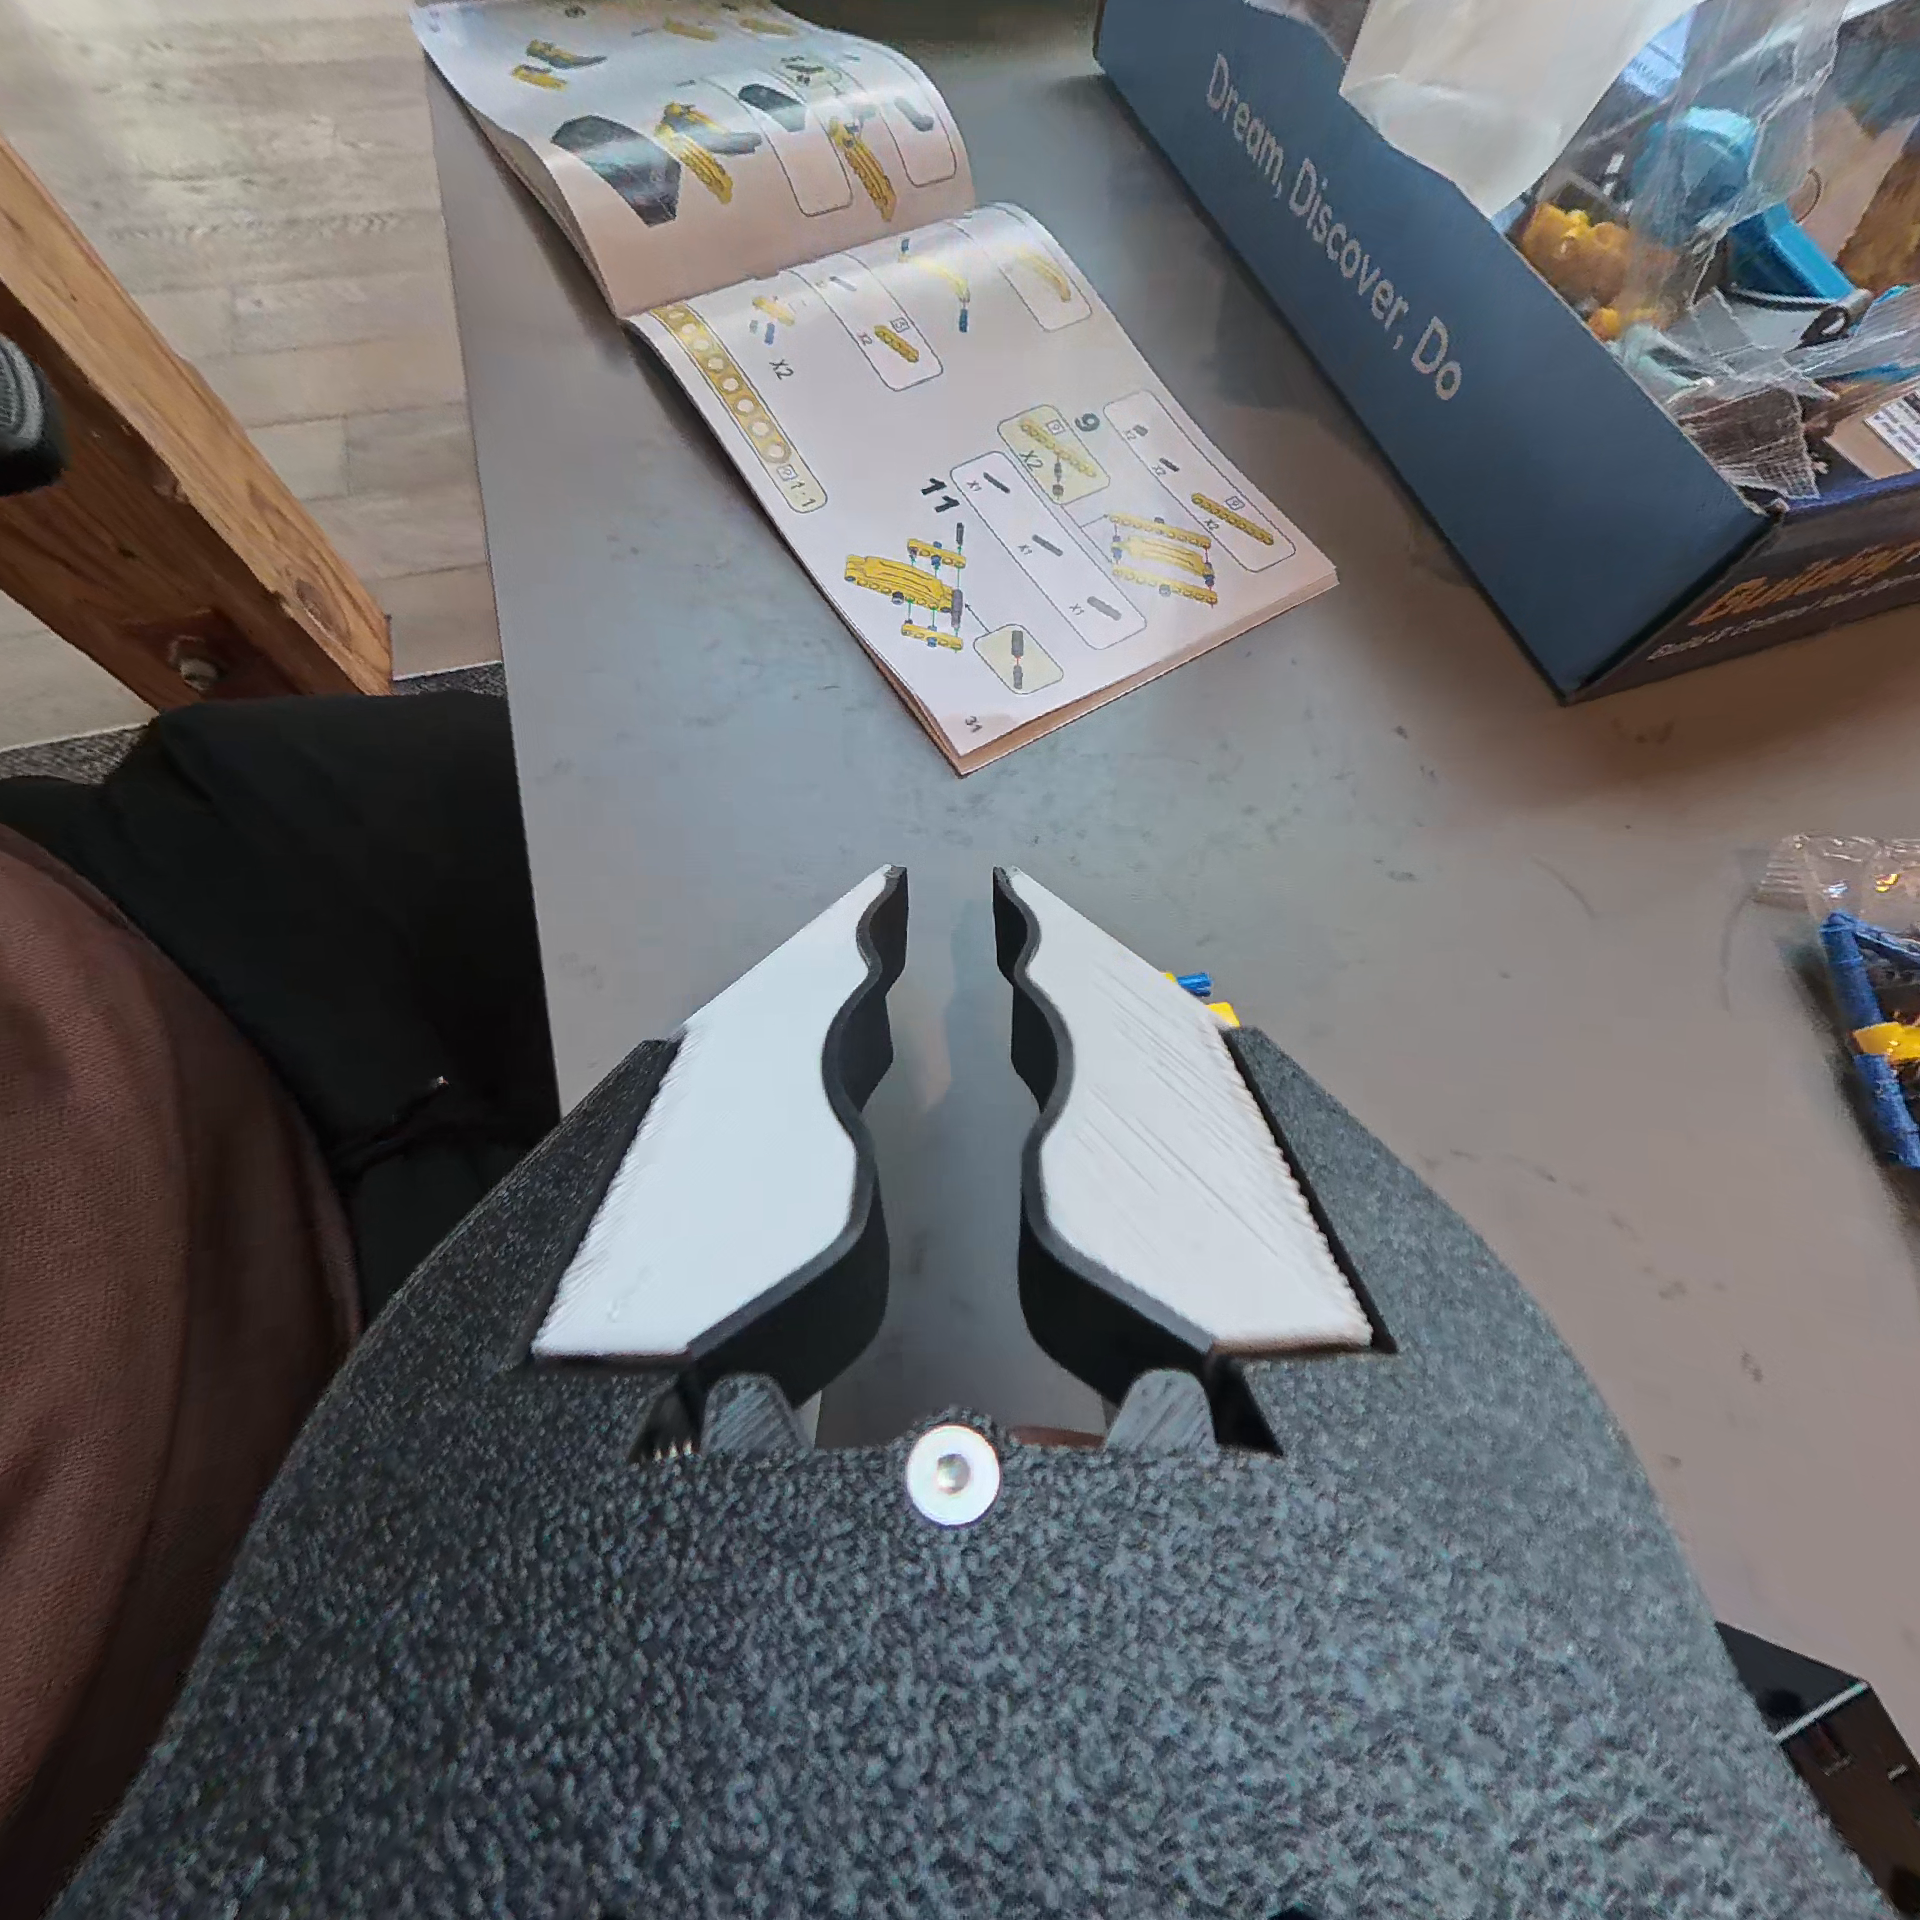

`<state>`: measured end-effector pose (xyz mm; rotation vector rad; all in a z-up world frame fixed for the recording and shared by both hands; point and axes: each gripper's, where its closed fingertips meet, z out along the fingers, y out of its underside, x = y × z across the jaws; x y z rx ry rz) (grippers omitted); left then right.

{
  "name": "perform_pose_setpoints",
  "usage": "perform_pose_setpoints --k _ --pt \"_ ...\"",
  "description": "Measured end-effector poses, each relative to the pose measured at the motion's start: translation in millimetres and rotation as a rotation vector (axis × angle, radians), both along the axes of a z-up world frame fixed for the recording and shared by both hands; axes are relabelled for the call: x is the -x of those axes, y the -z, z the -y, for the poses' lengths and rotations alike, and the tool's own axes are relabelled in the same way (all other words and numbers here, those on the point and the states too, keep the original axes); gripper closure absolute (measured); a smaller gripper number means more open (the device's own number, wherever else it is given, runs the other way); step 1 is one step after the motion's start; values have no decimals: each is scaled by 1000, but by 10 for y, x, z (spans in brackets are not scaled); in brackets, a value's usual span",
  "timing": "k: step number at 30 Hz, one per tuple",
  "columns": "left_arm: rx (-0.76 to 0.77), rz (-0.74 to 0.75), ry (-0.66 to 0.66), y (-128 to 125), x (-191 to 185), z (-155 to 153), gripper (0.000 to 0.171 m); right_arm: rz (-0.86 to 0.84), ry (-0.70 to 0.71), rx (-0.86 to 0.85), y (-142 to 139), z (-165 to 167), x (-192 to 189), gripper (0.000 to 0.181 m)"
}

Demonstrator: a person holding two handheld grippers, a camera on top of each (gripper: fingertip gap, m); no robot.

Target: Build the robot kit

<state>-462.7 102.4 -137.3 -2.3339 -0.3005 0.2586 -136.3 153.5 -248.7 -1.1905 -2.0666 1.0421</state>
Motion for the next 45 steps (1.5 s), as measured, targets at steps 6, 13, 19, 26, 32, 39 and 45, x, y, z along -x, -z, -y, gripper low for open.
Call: perform_pose_setpoints --k 6,13,19,26,32,39,45 --pt "-15 -71 201 -213 -438 -6 171 -10 -26 0 -13 33 -44 165" --pt "-49 -48 50 -496 -132 37 145 -5 -41 -5 -2 54 -56 165" --pt "162 -95 -118 -577 682 27 134 1 -41 -8 8 55 -55 166" --pt "344 132 106 -160 519 -150 152 0 -49 -8 8 66 -63 166" --pt "531 108 486 86 -177 -63 171 6 -60 3 6 80 -72 166" --pt "573 -65 450 239 -118 -36 171 5 -73 -4 10 99 -86 165" --pt "509 49 448 295 -302 62 171 7 -75 -17 21 105 -104 165"
